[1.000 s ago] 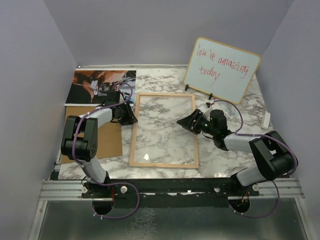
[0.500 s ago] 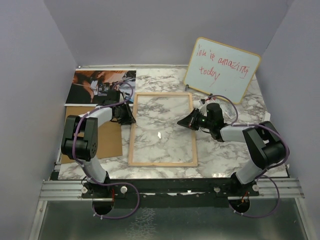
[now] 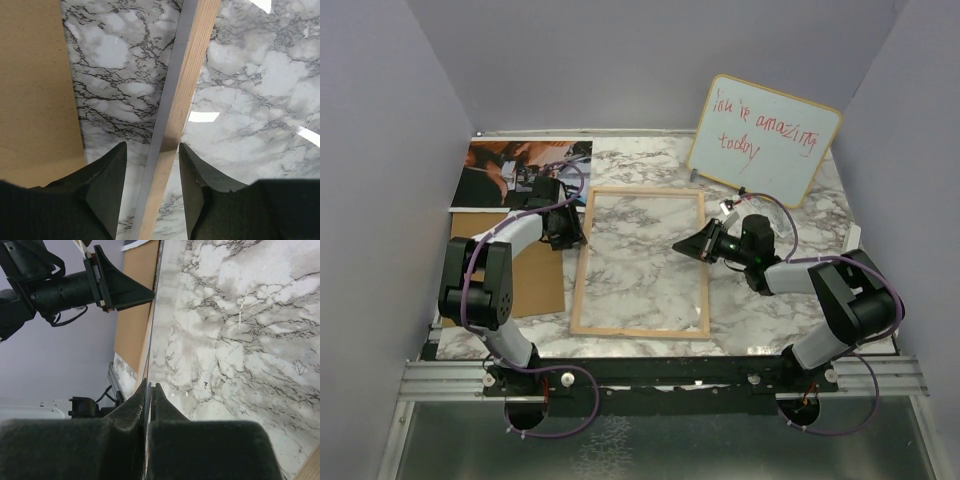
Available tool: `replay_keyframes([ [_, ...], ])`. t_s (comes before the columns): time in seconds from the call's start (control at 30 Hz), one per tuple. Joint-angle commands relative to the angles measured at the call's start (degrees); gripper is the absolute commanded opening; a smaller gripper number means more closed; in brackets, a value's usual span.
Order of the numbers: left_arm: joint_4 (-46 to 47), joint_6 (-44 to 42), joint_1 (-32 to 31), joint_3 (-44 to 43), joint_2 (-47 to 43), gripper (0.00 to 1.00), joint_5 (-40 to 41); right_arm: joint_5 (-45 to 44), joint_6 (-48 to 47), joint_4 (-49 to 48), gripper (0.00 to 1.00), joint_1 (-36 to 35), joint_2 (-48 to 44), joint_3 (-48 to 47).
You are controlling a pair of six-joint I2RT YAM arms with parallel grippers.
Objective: Put the photo into the frame
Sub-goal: Place the photo frame item in the photo frame.
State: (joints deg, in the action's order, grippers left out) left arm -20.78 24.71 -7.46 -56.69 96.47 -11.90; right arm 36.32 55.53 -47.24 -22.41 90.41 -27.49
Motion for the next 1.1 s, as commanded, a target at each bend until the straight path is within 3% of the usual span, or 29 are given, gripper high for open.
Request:
replay_keyframes([
  [0.0, -2.23, -1.56, 0.1, -1.89, -3.04, 0.49, 2.81, 2.81, 2.97, -4.66, 0.01, -0.07, -0.53, 0.14],
  [0.17, -3.2, -2.42, 0.15, -2.06, -2.99, 0.46, 3.42, 3.64, 4.68, -3.34, 0.01, -0.07, -2.18, -0.73],
  [0.33, -3.07, -2.69, 0.12, -1.27, -2.18, 0.27, 2.24, 5.34, 7.74, -4.85, 0.01, -0.09, -2.69, -1.3],
  [0.57, -1.9, -2.51, 0.15, -0.39, 0.91, 0.18, -3.86, 7.14, 13.1, -7.16, 0.01, -0.16, -2.54, -2.33],
  [0.9, -1.02, -1.16, 0.17, 0.17, 1.48, 0.12, -3.29, 8.33, 10.77, -2.77, 0.01, -0.17, -4.38, -5.06],
  [1.07, -0.98, -1.07, 0.13, 0.34, 1.75, 0.09, -3.63, 9.92, 13.76, -8.93, 0.01, -0.25, -2.62, -5.04],
])
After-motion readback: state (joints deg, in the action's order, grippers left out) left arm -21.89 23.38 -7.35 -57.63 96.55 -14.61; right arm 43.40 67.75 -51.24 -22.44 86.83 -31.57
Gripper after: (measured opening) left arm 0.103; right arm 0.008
